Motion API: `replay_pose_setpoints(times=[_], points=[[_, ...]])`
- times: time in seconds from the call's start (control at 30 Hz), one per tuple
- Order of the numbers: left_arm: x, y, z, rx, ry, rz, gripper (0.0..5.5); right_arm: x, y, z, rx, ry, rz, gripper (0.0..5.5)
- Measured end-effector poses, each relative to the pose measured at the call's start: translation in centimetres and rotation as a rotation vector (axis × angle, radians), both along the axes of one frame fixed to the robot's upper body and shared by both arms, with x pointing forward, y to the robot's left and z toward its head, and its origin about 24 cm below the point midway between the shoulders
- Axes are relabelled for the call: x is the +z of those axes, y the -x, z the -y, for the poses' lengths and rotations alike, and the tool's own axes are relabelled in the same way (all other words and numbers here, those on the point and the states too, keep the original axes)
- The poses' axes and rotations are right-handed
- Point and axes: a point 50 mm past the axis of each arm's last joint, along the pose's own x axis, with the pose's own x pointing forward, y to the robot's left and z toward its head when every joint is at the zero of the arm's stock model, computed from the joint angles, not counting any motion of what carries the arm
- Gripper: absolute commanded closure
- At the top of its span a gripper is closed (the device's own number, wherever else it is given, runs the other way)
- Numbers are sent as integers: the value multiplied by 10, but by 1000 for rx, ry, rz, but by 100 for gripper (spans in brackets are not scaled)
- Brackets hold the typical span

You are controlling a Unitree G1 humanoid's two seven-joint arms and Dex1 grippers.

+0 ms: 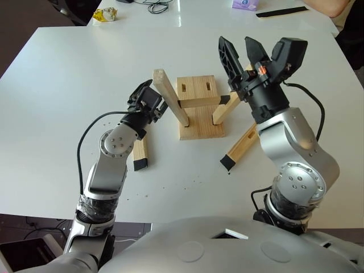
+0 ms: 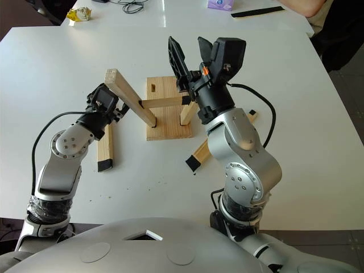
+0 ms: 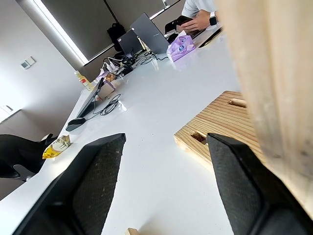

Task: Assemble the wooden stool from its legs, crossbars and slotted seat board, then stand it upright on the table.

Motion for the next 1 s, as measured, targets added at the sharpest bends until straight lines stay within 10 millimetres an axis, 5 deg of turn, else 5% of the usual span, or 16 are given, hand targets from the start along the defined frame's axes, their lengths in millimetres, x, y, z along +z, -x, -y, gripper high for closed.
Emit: replay_pose_setpoints(times=[0.17, 0.3, 0.53, 0.8, 1.0], points=[[-1, 0, -1, -1, -4, -2, 242, 40, 1, -2, -13, -75, 209, 210], [-2, 1, 6, -27, 6, -10, 242, 53, 2, -16, 92, -176, 217, 210], [4, 6, 33, -134, 73, -21, 242, 27, -11, -28, 129, -200, -20, 210], [9, 4, 32, -164, 64, -17, 242, 9, -15, -15, 56, -211, -67, 210], [14, -5, 27, -234, 14, -35, 242, -66, 8, 7, -118, -251, -357, 210]])
